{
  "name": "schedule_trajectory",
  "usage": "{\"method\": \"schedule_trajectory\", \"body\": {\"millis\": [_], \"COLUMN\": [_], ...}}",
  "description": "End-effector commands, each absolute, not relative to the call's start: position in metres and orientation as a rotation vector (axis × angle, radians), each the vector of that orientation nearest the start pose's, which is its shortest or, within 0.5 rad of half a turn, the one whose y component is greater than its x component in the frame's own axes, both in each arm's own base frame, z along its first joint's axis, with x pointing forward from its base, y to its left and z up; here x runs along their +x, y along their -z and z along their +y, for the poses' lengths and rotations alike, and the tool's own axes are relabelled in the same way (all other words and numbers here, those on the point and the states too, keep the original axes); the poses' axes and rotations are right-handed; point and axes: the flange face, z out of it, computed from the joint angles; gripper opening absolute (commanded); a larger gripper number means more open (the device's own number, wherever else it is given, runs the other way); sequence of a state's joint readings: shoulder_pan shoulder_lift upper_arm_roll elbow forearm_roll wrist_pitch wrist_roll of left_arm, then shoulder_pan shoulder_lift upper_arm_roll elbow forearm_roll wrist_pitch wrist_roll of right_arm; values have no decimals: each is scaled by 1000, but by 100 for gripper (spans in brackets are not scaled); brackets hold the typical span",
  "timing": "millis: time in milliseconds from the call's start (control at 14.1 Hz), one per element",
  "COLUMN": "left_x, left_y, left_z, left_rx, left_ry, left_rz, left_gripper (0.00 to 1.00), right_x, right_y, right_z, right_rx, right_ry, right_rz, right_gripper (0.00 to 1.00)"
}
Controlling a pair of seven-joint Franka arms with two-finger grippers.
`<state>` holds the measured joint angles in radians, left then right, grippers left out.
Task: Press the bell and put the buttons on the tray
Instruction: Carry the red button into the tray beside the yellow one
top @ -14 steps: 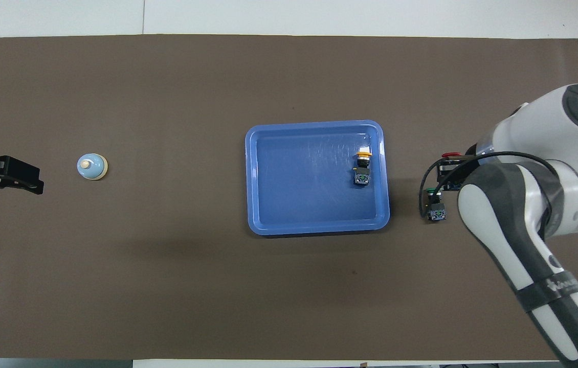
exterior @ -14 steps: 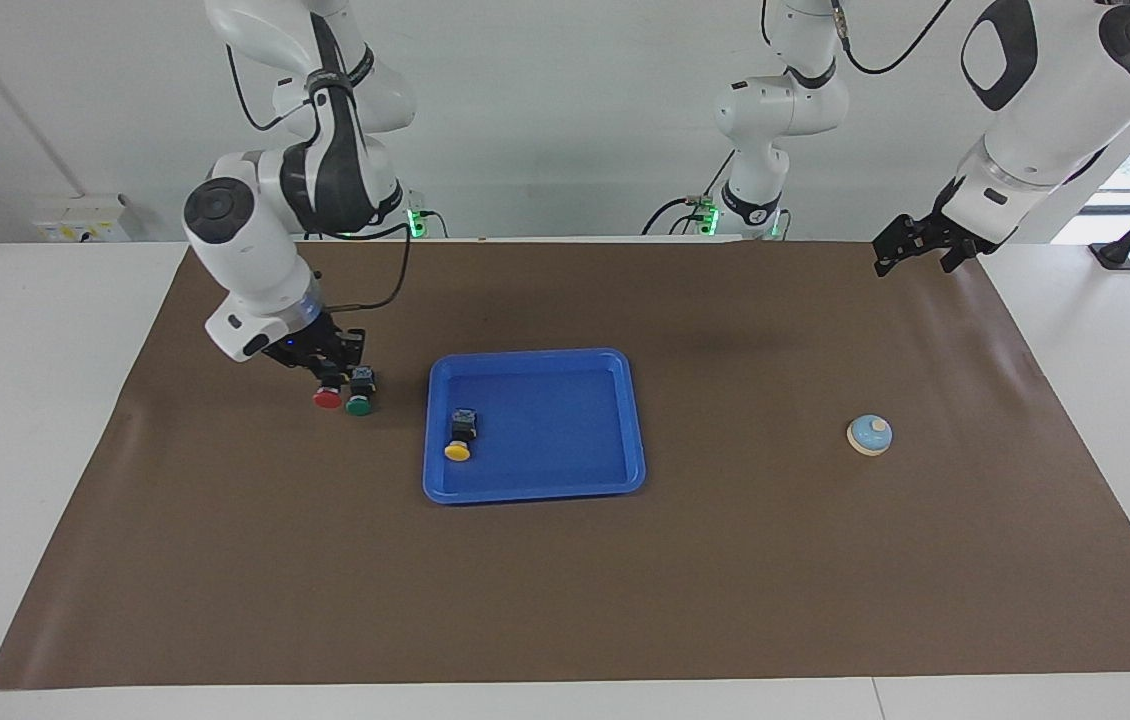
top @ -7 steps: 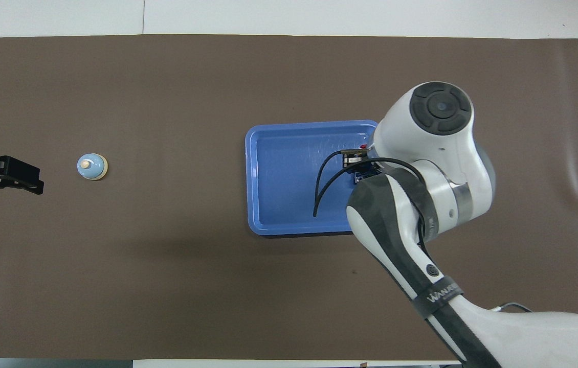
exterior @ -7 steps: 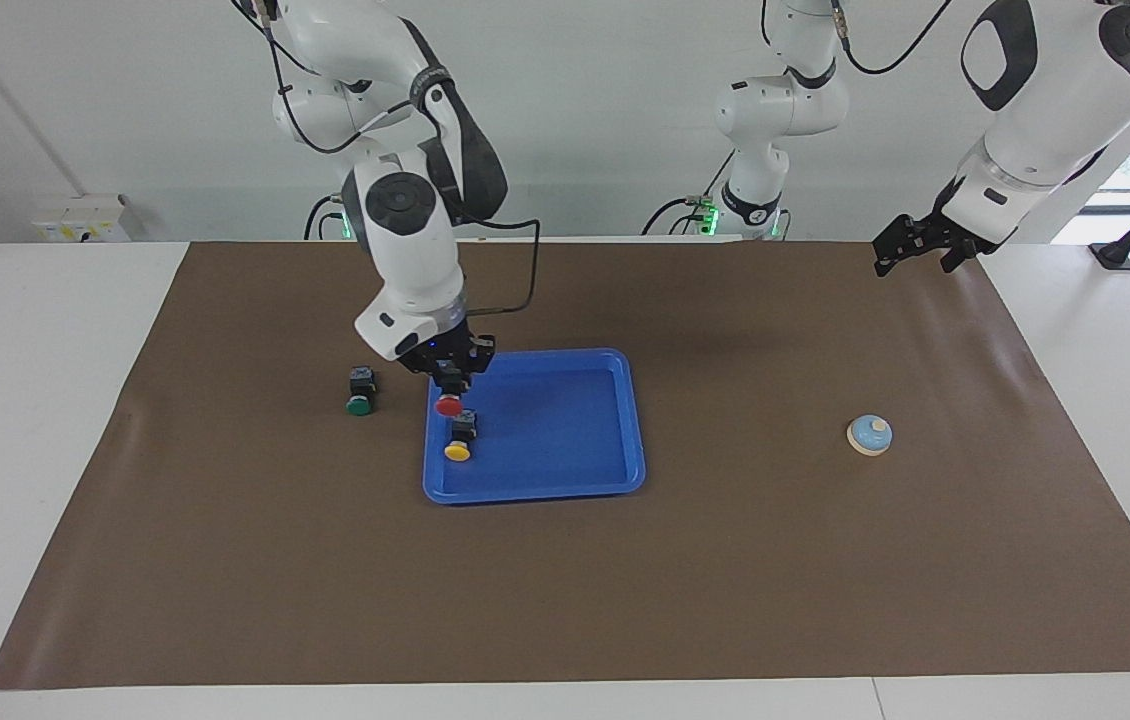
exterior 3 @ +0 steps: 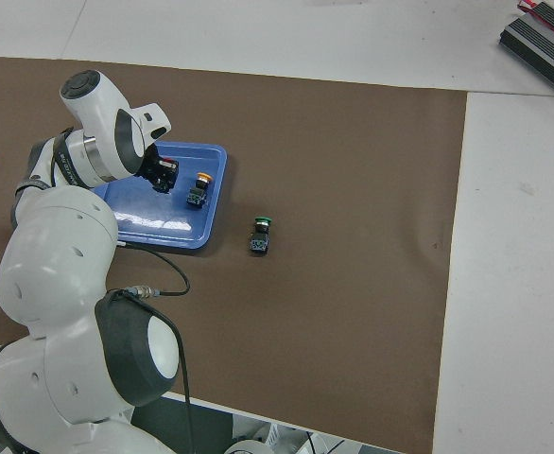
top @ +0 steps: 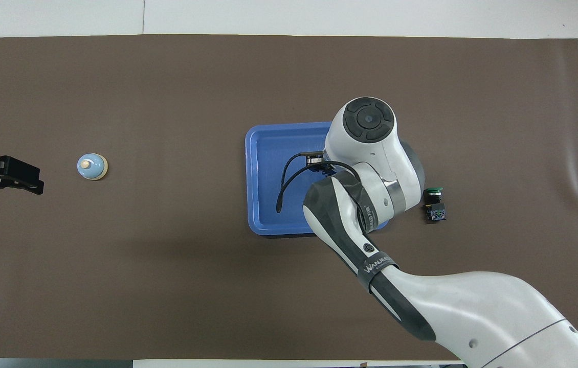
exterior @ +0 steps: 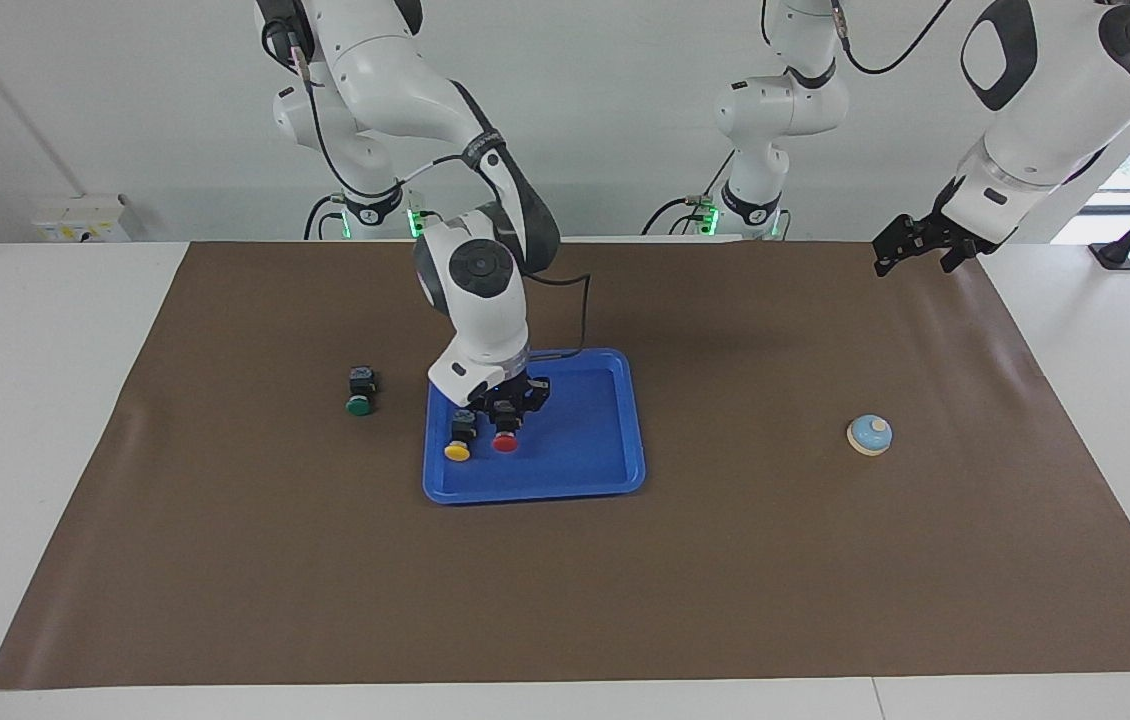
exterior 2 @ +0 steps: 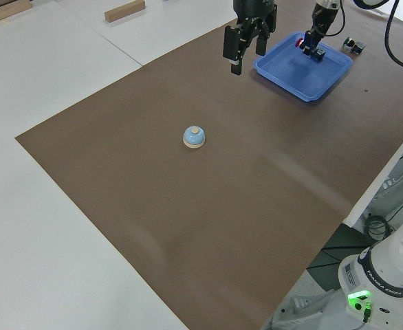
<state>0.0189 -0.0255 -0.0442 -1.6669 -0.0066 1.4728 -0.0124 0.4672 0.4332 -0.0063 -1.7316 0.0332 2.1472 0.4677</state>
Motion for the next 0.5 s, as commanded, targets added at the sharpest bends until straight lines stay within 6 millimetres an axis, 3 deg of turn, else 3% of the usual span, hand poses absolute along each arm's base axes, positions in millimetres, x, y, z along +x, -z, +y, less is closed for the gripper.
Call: {"method": "schedule_trajectory", "body": {"millis": [0,71,142,284,426], "left_x": [528,528,527,527,527], "left_y": [-593,-593,-593,-593,-593], "left_z": [-12,-12,-12,-12,-12], "left_rx": [-3124,-3124,-3124,-3124,-3124], "left_ry": [-266,-267,-264,-264,-264], "left_rz": [12,12,12,12,12], "left_gripper": [100,100,100,100,100], "right_x": [582,580,578,574,579], "right_y": [-313,-312,-312,-315,-348], "right_z": [292,292,293,299,289], "right_rx": [-3113,-3116,-3120,-3128,-3131], "right_ry": [-30,-38,-46,-77,-90], "right_rz": [78,78,74,69,92], "right_gripper": [40,88,100,100,100]}}
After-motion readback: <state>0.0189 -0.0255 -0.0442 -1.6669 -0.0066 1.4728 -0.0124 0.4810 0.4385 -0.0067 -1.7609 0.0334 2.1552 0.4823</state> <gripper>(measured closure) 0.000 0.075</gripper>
